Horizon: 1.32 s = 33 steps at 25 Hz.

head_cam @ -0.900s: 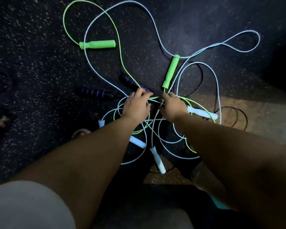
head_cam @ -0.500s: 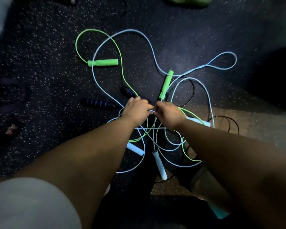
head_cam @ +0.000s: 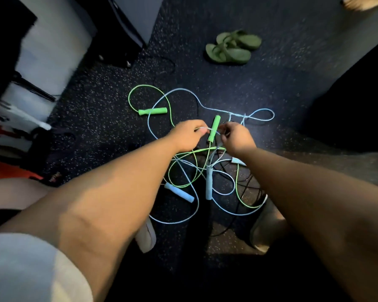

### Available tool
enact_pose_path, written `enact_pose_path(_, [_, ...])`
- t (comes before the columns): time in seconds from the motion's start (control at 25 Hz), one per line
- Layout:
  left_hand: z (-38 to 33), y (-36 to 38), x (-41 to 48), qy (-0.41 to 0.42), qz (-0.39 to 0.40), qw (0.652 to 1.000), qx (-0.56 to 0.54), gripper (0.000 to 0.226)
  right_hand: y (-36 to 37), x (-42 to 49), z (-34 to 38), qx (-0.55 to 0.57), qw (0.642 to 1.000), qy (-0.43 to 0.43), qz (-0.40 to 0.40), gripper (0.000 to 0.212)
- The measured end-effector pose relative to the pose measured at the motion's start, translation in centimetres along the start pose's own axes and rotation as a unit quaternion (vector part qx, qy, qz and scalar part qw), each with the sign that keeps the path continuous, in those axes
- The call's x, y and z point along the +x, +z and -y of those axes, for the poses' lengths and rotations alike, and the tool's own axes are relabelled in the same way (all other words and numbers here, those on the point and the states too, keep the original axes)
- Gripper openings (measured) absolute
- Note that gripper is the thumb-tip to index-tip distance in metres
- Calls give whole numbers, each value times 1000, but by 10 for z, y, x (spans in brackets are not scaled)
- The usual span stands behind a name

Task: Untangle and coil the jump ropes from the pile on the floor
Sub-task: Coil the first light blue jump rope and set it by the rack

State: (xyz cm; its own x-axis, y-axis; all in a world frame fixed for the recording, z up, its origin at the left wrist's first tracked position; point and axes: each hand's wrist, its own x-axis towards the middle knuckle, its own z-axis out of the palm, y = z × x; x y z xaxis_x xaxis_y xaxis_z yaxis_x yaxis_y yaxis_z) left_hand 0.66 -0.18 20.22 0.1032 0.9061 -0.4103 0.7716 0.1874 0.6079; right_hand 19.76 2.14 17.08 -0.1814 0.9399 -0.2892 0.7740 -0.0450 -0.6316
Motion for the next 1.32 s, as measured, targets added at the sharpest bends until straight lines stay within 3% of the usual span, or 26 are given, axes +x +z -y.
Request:
enact_pose_path(0.12, [-24, -29, -27, 12, -28, 1000, 8, 21, -30, -16, 21, 46, 998, 24, -39, 29])
enact_pose_path(0.24, [-39, -47, -54, 1, -40, 999, 29, 20, -47, -30, 50, 194, 979, 41, -35, 26])
enact_pose_path(0.44, [-66, -66, -86, 29, -87, 996, 13, 26, -80, -53, 112, 470, 882, 37, -4, 17])
enact_pose_path(0.56, [-75, -84, -92, 52, -84, 995, 26, 27, -98, -57, 137, 566, 823, 32, 28, 10])
enact_pose_path(0.64, [-76, -94, -92, 46, -105, 992, 52, 23, -105, -53, 150, 587, 809, 27, 30, 11])
enact_pose_path(0.76, [-70, -98, -85, 32, -120, 991, 42, 26, -109, -49, 158, 579, 815, 16, 23, 20])
enact_pose_path(0.92, [-78, -88, -64, 16, -92, 974, -206, 26, -99, -47, 152, 583, 811, 38, 1, 28])
enact_pose_path(1.0, [-88, -84, -51, 4, -107, 961, -255, 26, -99, -41, 148, 601, 798, 48, -12, 35])
enact_pose_path(1.08, [-92, -82, -40, -12, -111, 949, -295, 28, -101, -39, 145, 549, 835, 39, 6, 36])
enact_pose_path(1.2, [-93, -89, -34, -25, -93, 902, -421, 27, -88, -34, 129, 367, 926, -21, 86, 20])
enact_pose_path(1.32, [-89, -103, -32, -44, -96, 867, -487, 24, -75, -25, 114, 308, 940, -71, 131, 24])
